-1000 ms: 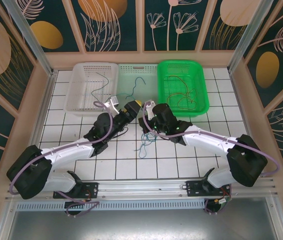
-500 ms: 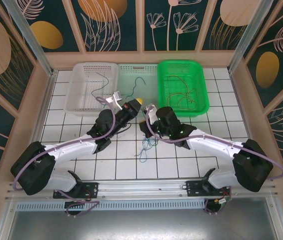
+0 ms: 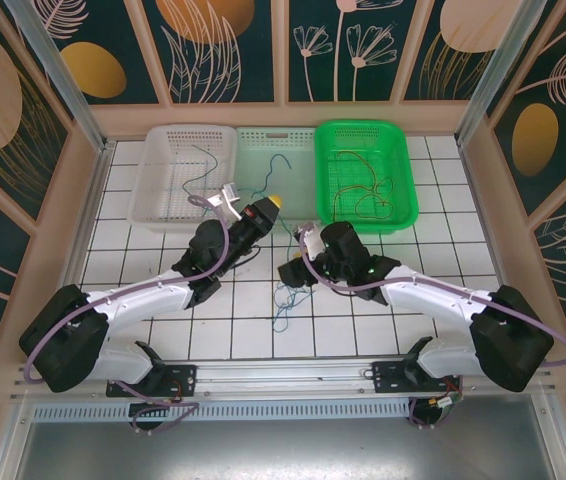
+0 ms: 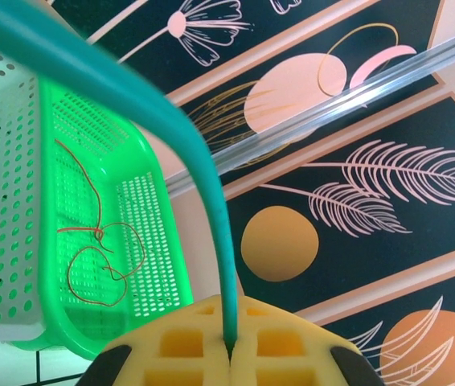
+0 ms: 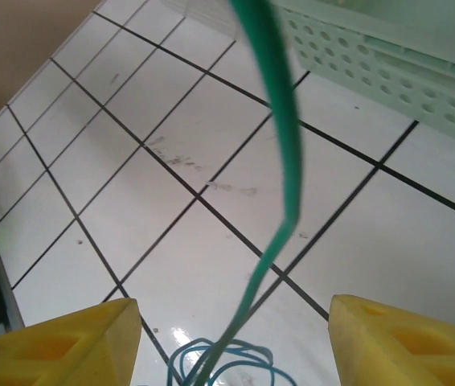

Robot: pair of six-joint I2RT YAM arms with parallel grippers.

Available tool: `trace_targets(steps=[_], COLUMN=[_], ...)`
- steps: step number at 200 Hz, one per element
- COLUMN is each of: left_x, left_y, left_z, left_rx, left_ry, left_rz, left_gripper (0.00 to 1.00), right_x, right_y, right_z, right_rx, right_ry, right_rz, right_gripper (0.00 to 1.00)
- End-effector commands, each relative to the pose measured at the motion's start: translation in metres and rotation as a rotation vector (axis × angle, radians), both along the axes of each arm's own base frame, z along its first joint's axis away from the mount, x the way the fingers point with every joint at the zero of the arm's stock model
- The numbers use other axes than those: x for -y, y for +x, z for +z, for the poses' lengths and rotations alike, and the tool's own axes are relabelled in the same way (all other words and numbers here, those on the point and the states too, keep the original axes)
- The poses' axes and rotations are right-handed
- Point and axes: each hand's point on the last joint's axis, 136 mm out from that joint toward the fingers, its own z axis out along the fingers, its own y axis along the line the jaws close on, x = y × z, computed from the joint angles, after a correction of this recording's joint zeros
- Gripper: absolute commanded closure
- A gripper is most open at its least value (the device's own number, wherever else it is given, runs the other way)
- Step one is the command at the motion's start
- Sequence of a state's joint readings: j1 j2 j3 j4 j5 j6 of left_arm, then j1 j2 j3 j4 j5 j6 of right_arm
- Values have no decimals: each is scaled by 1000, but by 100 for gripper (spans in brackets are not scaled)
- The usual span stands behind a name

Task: Untangle the cables

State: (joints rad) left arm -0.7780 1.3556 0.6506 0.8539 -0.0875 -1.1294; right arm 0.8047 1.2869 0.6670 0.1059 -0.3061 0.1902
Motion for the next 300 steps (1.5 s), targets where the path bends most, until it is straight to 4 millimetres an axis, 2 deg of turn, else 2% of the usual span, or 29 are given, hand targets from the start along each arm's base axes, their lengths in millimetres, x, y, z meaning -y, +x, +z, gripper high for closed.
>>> trace_targets(steps=[1, 14, 40, 85, 143, 203, 212, 217, 219, 224, 248, 273, 300], left_x=[-5, -4, -2, -14, -65, -137, -149, -154, -156, -162, -186, -202, -208], left_y=[-1, 0, 0, 3, -2, 4, 11, 16, 17, 22, 58, 107, 150], left_z=[21, 29, 48, 81, 116, 129, 130, 122, 130, 133, 123, 94, 60], left_rx=[62, 84, 135, 222, 288, 292, 279, 262, 270, 268, 229, 149, 86], left_ry=[-35, -35, -30, 79, 206, 549, 613, 657, 655, 677, 774, 845, 939], left_rz=[21, 17, 17, 75, 254, 535, 567, 572, 579, 589, 602, 537, 482], left_gripper=[100, 100, 100, 100, 100, 100, 100, 100, 100, 100, 100, 100, 100], right_x=[-9, -9, -9, 10, 32, 41, 40, 39, 39, 39, 36, 35, 37], right_y=[-3, -2, -1, 1, 0, 13, 14, 15, 15, 15, 17, 18, 18], right_z=[-6, -17, -29, -49, -69, -67, -67, -66, -67, -67, -68, -68, -68], right_rx=[-40, -59, -75, -61, -87, -95, -94, -94, -93, -96, -98, -101, -101], right_ry=[31, 6, -17, -107, -165, -140, -138, -137, -138, -138, -140, -150, -155], right_rz=[33, 28, 28, -28, -70, -136, -136, -134, -133, -131, -121, -119, -127], right_gripper=[37, 39, 55, 72, 74, 73, 73, 73, 73, 72, 73, 72, 72])
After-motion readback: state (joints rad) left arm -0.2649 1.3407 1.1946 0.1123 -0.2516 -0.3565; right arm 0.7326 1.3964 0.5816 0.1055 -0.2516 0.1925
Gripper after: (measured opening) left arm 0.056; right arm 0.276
